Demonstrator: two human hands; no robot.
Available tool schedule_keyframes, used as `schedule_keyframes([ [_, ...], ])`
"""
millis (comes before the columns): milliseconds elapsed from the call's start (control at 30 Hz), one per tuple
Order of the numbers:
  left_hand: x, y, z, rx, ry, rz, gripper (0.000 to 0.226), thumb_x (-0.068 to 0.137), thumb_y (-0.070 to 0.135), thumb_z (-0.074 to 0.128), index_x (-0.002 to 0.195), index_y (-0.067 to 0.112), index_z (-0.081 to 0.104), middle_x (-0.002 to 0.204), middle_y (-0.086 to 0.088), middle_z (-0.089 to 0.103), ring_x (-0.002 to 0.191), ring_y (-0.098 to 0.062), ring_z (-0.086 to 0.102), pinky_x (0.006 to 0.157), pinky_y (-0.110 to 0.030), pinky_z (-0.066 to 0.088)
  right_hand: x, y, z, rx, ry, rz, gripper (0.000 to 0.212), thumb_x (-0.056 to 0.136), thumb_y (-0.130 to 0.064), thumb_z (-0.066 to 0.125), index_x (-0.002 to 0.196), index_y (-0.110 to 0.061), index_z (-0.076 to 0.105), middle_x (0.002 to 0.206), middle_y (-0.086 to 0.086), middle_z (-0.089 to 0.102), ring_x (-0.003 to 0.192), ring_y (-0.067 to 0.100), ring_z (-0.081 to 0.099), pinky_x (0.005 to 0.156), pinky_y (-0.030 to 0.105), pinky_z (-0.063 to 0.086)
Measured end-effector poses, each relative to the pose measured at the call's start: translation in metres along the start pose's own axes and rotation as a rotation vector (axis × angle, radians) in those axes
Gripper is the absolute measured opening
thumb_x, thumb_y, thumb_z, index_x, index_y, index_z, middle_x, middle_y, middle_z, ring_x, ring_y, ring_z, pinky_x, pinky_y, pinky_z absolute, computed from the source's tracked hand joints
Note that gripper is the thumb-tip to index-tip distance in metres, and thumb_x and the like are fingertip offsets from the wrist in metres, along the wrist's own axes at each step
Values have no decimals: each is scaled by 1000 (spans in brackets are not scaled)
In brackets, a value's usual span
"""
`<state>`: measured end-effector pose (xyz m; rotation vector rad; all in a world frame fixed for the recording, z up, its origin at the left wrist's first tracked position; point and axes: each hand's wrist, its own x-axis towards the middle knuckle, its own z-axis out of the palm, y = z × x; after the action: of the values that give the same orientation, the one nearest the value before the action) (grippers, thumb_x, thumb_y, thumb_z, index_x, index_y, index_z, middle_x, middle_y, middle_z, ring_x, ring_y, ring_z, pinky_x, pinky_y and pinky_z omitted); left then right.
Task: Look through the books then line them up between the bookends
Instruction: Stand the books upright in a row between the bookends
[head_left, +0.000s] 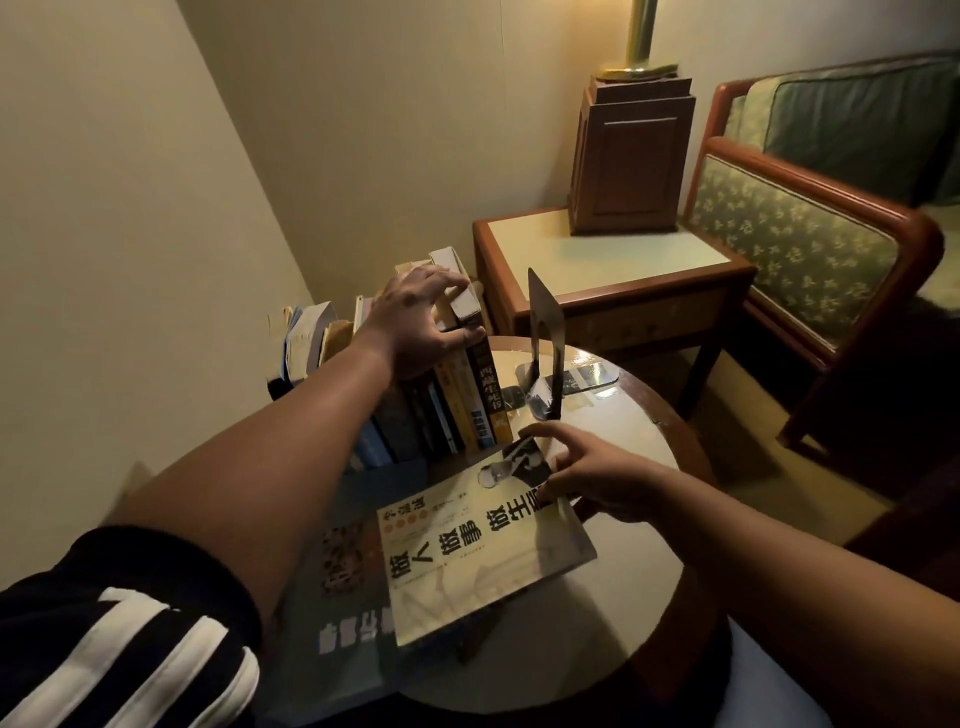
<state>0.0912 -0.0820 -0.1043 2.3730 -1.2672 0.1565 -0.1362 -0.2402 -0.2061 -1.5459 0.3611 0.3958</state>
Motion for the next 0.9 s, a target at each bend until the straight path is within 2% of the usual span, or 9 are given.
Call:
schedule_keyframes([
  [133, 0, -3, 2, -6, 29, 13, 71, 77, 61, 69, 138, 29, 51, 150, -4, 43, 141, -30, 34, 112, -52, 33, -24, -19, -30, -23, 69, -51, 70, 85, 3, 70, 135, -39, 46, 120, 22, 65, 104, 31, 71, 83, 55, 59],
  [300, 2, -5, 3, -11, 12, 6, 80, 68, 75, 56, 136, 32, 52, 148, -5, 45, 140, -29, 36, 112, -53, 33, -56, -51, -55, -146, 135, -145, 71, 84, 4, 72, 139, -32, 43, 114, 21, 66, 101, 31, 72, 69, 46, 61],
  [433, 2, -4, 2, -7, 21, 13, 83, 66, 78, 52, 135, 32, 53, 148, -4, 46, 139, -29, 37, 112, -53, 33, -68, -74, -60, -301, 236, -130, 77, 81, 3, 74, 141, -35, 43, 111, 17, 65, 96, 28, 73, 68, 49, 62],
  [567, 2, -4, 1, -5, 12, 5, 85, 65, 79, 51, 136, 32, 53, 149, -5, 45, 140, -29, 36, 111, -54, 34, -71, -98, -47, -459, 325, -141, 75, 84, -1, 74, 142, -37, 42, 106, 7, 62, 88, 22, 71, 56, 27, 58],
  [633, 3, -5, 1, -7, 3, 6, 86, 64, 79, 51, 136, 32, 52, 149, -5, 44, 139, -30, 36, 110, -56, 36, -67, -107, -39, -577, 382, -168, 75, 86, -5, 73, 145, -39, 41, 110, 0, 58, 97, 18, 66, 52, 22, 56],
  [700, 3, -5, 1, -7, 2, 4, 86, 64, 79, 51, 136, 32, 52, 149, -5, 45, 140, -30, 36, 110, -56, 35, -60, -110, -31, -702, 448, -223, 71, 88, -9, 71, 146, -36, 42, 116, 1, 57, 109, 22, 62, 55, 20, 55],
  [767, 4, -6, 1, -5, 6, 4, 86, 64, 79, 51, 136, 32, 52, 149, -5, 45, 139, -30, 36, 111, -55, 34, -56, -108, -22, -818, 521, -291, 61, 90, -12, 70, 144, -29, 47, 124, 7, 61, 114, 26, 62, 66, 22, 57],
  [833, 4, -8, 2, -2, 6, 8, 86, 64, 79, 51, 136, 32, 52, 148, -6, 45, 139, -31, 37, 110, -56, 35, -51, -101, -13, -919, 610, -359, 47, 92, -19, 68, 136, -25, 54, 121, 7, 64, 111, 26, 64, 76, 29, 58],
  [900, 4, -8, 2, 0, -2, 4, 86, 64, 79, 50, 137, 32, 51, 149, -6, 44, 140, -31, 35, 110, -56, 35, -48, -97, -5, -926, 655, -381, 36, 95, -23, 64, 131, -23, 59, 119, 5, 65, 109, 25, 65, 76, 30, 57],
])
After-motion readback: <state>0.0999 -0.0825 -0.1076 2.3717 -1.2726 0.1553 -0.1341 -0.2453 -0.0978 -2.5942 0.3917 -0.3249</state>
